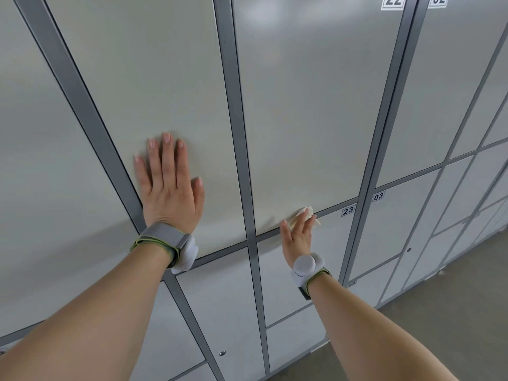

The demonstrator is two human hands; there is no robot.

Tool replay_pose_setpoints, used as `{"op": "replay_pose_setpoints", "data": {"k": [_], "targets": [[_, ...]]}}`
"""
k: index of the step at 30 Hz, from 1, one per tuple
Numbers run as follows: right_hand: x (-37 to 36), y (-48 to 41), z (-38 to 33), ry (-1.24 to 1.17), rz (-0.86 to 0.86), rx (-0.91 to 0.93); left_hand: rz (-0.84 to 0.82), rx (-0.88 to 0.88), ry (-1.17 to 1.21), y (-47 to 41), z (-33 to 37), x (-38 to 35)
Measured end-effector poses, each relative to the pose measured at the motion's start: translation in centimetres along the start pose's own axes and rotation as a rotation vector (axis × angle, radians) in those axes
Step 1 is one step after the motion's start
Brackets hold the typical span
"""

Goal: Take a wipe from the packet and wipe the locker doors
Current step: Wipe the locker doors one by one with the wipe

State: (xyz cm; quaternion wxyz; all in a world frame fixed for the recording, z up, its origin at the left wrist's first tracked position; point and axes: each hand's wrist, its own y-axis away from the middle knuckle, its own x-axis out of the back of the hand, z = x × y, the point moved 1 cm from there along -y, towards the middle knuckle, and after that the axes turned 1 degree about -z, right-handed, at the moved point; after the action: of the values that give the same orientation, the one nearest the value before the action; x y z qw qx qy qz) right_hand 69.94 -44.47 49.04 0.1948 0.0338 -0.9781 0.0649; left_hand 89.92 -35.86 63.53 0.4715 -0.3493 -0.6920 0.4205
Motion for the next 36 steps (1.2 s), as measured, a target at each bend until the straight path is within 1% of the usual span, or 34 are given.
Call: {"op": "replay_pose_setpoints", "data": {"k": [2, 4, 6, 8, 10, 13, 15, 16, 20, 24, 26, 28, 30, 31, 32, 35, 36], "targets": [[0.6, -0.9, -1.1, -0.084, 0.031, 0.018, 0.008, -0.001, -0.005, 0.0, 0.0, -0.1], [1.6, -1.8, -2.9, -0.128, 0.081, 0.097, 0.01, 0.003, -0.012, 0.1, 0.1, -0.2], [2.3, -2.3, -4.1, -0.132, 0.123, 0.168, 0.011, 0.008, -0.009, 0.1, 0.1, -0.2], [2.5, -2.7, -3.9, -0.087, 0.135, 0.215, 0.017, 0.008, -0.018, 0.1, 0.1, -0.2], [2.2, -2.5, -2.2, -0.015, 0.118, 0.182, 0.021, 0.008, -0.018, 0.1, 0.1, -0.2], [2.2, -2.6, 0.7, 0.05, 0.078, 0.01, 0.031, 0.008, -0.019, 0.0, 0.1, -0.2], [2.9, -2.9, 1.0, 0.027, 0.065, -0.061, 0.034, 0.011, -0.021, 0.1, 0.1, -0.2], [3.4, -3.3, 0.6, -0.007, 0.073, -0.054, 0.036, 0.014, -0.024, 0.2, 0.1, -0.3], [5.4, -5.1, -2.1, -0.086, 0.148, 0.108, 0.048, 0.028, -0.027, 0.1, 0.3, -0.5], [5.5, -5.3, -1.5, -0.038, 0.153, 0.172, 0.053, 0.039, -0.028, 0.1, 0.4, -0.5], [5.1, -5.0, 0.1, 0.026, 0.116, 0.118, 0.056, 0.048, -0.032, 0.1, 0.5, -0.5], [4.8, -4.7, 1.6, 0.059, 0.071, 0.003, 0.062, 0.05, -0.038, 0.0, 0.5, -0.5], [5.0, -4.8, 1.6, 0.028, 0.051, -0.083, 0.07, 0.053, -0.044, 0.1, 0.6, -0.6], [5.3, -5.0, 1.2, -0.007, 0.056, -0.086, 0.072, 0.057, -0.05, 0.1, 0.5, -0.6], [5.7, -5.4, 0.7, -0.039, 0.076, -0.054, 0.074, 0.064, -0.053, 0.1, 0.6, -0.7], [7.1, -6.6, -1.5, -0.064, 0.152, 0.141, 0.073, 0.074, -0.06, 0.1, 0.9, -0.7], [7.5, -6.9, -2.0, -0.071, 0.166, 0.181, 0.074, 0.074, -0.065, 0.1, 0.9, -0.6]]}}
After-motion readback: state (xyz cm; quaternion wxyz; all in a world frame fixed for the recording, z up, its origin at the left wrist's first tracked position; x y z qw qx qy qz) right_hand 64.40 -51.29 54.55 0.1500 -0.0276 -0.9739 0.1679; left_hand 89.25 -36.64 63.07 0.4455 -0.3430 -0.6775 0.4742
